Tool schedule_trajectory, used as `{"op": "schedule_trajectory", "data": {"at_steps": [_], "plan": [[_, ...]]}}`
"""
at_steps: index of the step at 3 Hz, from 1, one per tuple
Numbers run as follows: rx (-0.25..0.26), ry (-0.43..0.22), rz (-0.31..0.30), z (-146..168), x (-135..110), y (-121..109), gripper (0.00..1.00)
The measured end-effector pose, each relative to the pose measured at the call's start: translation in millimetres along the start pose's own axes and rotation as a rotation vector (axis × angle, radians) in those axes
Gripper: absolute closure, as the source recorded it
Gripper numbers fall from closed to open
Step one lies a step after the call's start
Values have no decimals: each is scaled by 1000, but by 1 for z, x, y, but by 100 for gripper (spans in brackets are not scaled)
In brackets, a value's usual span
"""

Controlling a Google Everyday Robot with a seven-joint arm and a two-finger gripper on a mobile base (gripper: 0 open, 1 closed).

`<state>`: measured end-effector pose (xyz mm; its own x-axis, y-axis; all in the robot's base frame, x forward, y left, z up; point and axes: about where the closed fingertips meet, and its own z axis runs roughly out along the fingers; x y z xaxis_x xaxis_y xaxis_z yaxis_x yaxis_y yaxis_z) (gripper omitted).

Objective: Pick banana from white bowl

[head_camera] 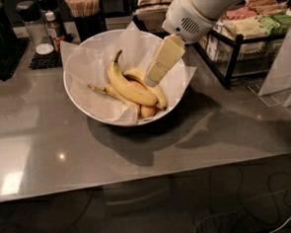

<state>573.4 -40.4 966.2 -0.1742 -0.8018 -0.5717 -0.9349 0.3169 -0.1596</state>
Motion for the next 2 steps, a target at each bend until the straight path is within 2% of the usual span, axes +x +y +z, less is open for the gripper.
{"op": "schedule_trajectory", "data": {"at_steps": [1, 2], "plan": [[-19, -42, 12, 3, 0, 5, 0], [-107, -96, 11, 33, -14, 19, 0]]}}
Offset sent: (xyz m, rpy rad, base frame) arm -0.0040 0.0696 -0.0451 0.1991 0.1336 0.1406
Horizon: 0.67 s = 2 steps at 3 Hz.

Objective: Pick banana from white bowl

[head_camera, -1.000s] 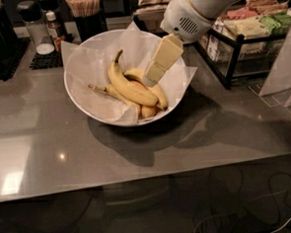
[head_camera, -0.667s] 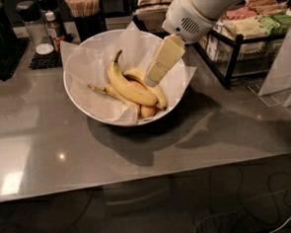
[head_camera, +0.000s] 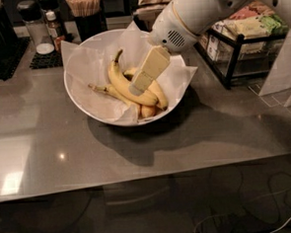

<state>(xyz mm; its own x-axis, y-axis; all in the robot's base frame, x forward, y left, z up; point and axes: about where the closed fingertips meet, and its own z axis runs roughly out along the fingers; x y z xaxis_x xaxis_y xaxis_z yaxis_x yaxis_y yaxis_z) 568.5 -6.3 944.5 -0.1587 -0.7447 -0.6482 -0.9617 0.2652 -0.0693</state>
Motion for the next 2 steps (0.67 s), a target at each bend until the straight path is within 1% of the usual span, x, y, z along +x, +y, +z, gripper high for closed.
{"op": "schedule_trajectory", "data": {"at_steps": [1, 2], "plan": [[-6, -3, 2, 2, 0, 1, 17], [-6, -3, 2, 2, 0, 1, 19]]}}
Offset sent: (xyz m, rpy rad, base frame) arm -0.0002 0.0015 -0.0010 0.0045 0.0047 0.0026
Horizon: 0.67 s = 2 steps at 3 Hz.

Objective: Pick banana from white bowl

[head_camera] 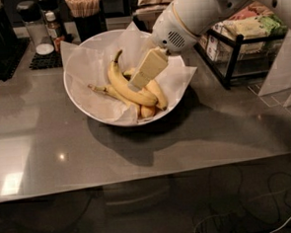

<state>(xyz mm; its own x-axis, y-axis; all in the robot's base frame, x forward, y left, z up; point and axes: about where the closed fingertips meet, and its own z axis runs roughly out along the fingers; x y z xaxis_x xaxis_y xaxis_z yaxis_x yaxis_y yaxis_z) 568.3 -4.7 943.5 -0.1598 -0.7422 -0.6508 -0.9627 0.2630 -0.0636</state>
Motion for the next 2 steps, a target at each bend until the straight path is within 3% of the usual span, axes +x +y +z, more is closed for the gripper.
{"op": "schedule_trajectory", "data": {"at_steps": [1, 2], "plan": [[-1, -16, 35, 10, 5, 0, 9], [-58, 1, 48, 36, 9, 3, 12]]}}
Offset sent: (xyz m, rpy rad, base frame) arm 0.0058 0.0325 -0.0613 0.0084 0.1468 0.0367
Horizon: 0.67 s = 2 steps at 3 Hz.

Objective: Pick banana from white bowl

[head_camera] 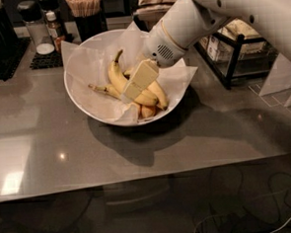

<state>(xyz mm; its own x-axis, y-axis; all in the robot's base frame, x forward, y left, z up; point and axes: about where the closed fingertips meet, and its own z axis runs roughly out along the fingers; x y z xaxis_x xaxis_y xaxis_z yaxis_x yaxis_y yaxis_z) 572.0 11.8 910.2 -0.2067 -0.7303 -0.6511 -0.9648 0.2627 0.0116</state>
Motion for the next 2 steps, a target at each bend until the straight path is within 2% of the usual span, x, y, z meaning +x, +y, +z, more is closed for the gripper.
{"op": "schedule_trajectory", "data": {"at_steps": [2], "plan": [[-66, 31, 26, 34, 6, 3, 16]]}}
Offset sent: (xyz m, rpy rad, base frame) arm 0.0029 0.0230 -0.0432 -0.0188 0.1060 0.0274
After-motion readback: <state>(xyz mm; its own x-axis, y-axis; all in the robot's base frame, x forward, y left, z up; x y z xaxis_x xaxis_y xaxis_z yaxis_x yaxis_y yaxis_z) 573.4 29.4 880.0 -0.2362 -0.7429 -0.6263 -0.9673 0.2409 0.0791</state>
